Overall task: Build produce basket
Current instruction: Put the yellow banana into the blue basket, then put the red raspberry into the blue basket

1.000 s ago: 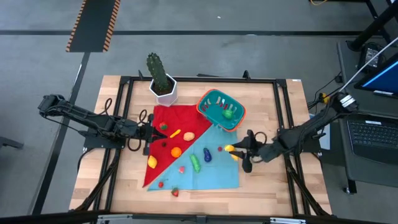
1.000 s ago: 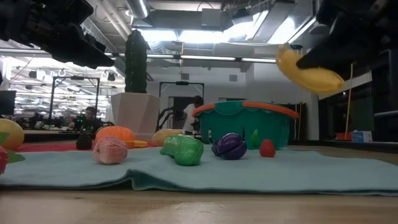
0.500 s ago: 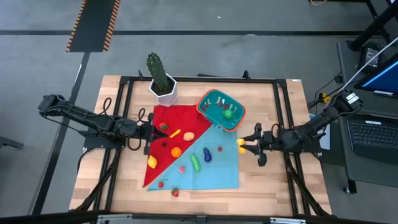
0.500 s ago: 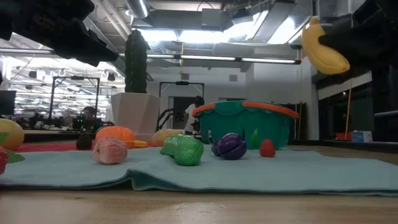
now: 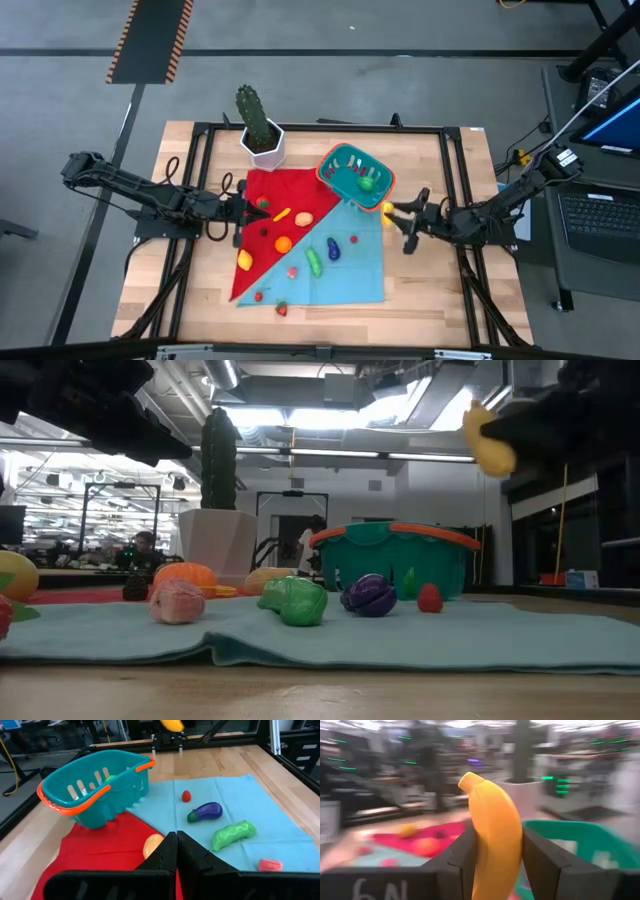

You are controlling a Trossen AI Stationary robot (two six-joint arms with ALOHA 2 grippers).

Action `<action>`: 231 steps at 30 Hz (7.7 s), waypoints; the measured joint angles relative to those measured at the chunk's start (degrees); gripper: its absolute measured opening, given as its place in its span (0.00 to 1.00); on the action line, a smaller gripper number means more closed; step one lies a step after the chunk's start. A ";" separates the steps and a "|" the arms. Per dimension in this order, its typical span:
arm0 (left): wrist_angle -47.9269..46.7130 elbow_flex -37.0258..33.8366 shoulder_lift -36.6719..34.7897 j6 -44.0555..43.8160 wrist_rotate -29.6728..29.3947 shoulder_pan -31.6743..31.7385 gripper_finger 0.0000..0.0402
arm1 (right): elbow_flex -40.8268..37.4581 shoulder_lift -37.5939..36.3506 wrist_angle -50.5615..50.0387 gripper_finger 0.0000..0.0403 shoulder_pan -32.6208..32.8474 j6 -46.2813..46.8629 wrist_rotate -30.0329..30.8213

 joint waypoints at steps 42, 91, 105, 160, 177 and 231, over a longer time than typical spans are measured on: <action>-3.32 0.00 0.00 0.56 -2.72 0.00 0.00 | 23.57 0.51 -51.78 0.33 -35.04 1.07 -26.83; -5.86 -0.02 0.00 0.23 -2.72 0.00 0.00 | 37.58 24.61 -68.56 0.34 -47.19 -4.69 -47.59; -5.88 -0.02 0.01 0.24 -2.70 0.00 0.00 | 39.25 24.61 -69.90 0.47 -47.25 -2.43 -47.53; -7.28 -0.02 0.00 0.34 -2.70 -0.02 0.00 | 52.16 40.19 -81.21 0.46 -21.16 18.88 -50.19; -7.37 -0.02 0.02 0.29 -2.70 0.00 0.00 | 52.16 41.40 -81.15 0.46 -21.16 18.91 -50.34; -9.22 -0.07 0.00 -0.05 -2.46 -0.07 0.00 | 54.02 45.50 -82.09 0.36 -18.78 12.94 -44.55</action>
